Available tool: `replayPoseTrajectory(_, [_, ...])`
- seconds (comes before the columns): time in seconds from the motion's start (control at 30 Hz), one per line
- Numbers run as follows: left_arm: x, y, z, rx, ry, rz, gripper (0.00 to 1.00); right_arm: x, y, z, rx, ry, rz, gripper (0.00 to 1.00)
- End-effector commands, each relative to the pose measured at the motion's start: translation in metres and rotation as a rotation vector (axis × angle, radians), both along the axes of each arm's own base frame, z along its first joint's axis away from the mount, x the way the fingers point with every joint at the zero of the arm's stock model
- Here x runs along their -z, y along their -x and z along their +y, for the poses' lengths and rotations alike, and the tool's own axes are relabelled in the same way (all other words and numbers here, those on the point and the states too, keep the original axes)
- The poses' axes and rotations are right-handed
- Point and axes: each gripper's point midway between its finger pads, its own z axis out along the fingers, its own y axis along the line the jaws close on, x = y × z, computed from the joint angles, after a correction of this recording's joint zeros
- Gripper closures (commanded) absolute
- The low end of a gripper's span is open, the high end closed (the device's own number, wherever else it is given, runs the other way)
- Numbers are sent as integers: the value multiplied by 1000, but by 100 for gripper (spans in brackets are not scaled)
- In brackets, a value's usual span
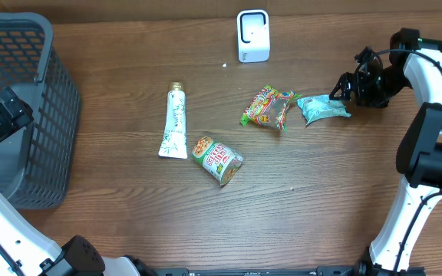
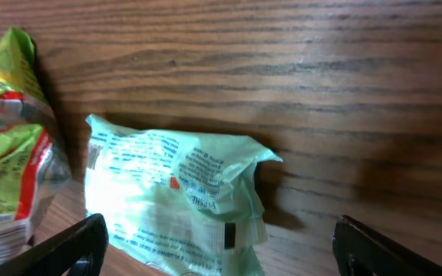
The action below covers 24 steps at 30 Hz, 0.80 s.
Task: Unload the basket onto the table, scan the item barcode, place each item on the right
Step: 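Lift the wipes pack and carry it toward the white scanner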
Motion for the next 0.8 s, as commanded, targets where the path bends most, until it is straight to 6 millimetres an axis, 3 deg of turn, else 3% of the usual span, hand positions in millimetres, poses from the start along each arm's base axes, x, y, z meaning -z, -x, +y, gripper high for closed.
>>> replayPoseTrajectory(0.0, [-1, 0, 0, 13, -7, -3, 0, 17, 13, 8, -19, -35, 35, 13])
replayPoseTrajectory(0.03, [-1, 0, 0, 13, -7, -3, 0, 25, 17, 11, -18, -46, 42, 21])
replayPoseTrajectory(0.17, [-1, 0, 0, 13, -7, -2, 0, 54, 34, 15, -6, -58, 73, 31])
replayPoseTrajectory(0.23, [-1, 0, 0, 13, -7, -3, 0, 63, 42, 16, 19, -62, 104, 53])
replayPoseTrajectory(0.37, [-1, 0, 0, 13, -7, -3, 0, 65, 46, 16, 28, -65, 121, 80])
replayPoseTrajectory(0.5, [-1, 0, 0, 13, -7, -3, 0, 64, 44, 18, 28, -79, 110, 83])
replayPoseTrajectory(0.6, [-1, 0, 0, 13, -7, -3, 0, 56, 38, 25, 31, -137, 86, 93])
replayPoseTrajectory(0.77, [-1, 0, 0, 13, -7, -3, 0, 20, 19, 28, 58, -252, 41, 96])
